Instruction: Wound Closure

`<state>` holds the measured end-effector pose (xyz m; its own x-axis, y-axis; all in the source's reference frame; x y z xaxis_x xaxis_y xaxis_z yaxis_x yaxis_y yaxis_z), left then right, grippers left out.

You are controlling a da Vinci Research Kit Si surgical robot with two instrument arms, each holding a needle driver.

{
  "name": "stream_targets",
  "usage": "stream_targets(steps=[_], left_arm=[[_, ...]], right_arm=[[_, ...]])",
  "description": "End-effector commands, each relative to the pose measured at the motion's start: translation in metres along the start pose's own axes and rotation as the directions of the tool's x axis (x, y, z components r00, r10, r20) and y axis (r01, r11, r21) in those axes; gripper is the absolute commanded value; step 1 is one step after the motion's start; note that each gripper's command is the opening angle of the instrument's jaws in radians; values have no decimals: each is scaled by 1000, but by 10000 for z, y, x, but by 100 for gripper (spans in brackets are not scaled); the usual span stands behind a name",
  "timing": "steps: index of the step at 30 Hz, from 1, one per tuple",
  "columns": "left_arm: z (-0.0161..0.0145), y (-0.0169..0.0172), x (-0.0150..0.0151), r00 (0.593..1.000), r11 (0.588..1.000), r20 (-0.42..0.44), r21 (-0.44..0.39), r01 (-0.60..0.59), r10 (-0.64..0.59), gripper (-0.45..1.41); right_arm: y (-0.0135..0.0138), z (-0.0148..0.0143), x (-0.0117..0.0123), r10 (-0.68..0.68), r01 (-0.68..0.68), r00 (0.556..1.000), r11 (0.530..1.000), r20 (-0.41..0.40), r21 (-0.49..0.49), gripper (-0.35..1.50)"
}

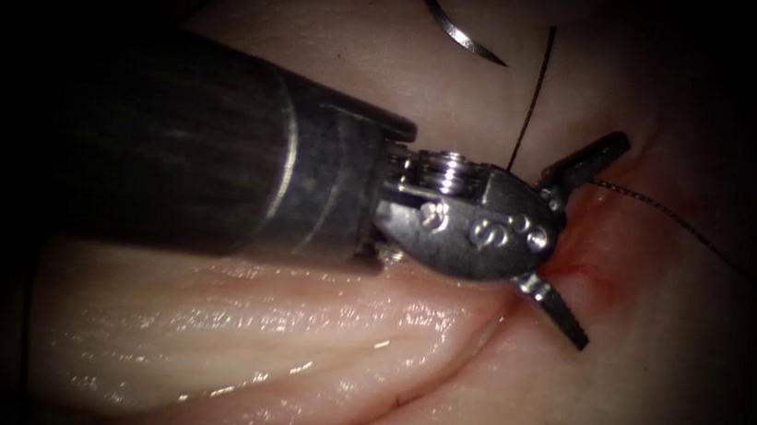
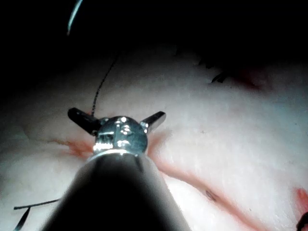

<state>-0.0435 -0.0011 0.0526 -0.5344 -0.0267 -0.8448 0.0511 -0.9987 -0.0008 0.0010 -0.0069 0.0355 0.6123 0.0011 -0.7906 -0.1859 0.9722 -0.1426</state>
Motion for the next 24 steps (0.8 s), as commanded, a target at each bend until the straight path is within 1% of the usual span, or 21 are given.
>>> stream_targets(steps=[1,3,7,11,15,18,19,20,21,22,24], left_arm=[[17,2,-3,1000,1000,9,-2,-18,18,135],[33,11,-9,1000,1000,27,-7,-16,16,135],[59,36,-34,998,999,61,-16,32,-31,133],[67,60,-60,993,997,92,-32,75,-72,133],[56,74,-73,989,992,90,-39,123,-120,130],[37,84,-71,986,987,80,-57,148,-143,130],[31,86,-68,987,987,77,-63,148,-143,130],[22,89,-62,987,987,69,-57,150,-146,130],[9,91,-50,987,986,52,-49,157,-155,130],[9,91,-50,987,986,52,-49,157,-155,130],[-4,93,-32,985,985,36,-39,171,-169,130]], right_arm=[[5,8,3,-10,10,1000,1000,-2,-1,-21],[10,8,7,-15,15,1000,1000,0,1,-23],[20,11,19,-28,28,1000,1000,5,5,-23],[20,18,37,-27,28,999,999,-26,31,-23],[19,24,49,-38,39,999,999,-28,31,-23],[16,21,44,-50,51,998,998,-26,29,-25],[14,20,41,-55,55,998,998,-25,28,-33],[11,19,37,-60,61,998,998,-23,29,-35],[6,19,27,-74,74,997,996,-21,41,-35],[6,19,27,-74,74,997,996,-21,41,-35],[-1,20,22,-65,66,998,997,-27,42,-35]])
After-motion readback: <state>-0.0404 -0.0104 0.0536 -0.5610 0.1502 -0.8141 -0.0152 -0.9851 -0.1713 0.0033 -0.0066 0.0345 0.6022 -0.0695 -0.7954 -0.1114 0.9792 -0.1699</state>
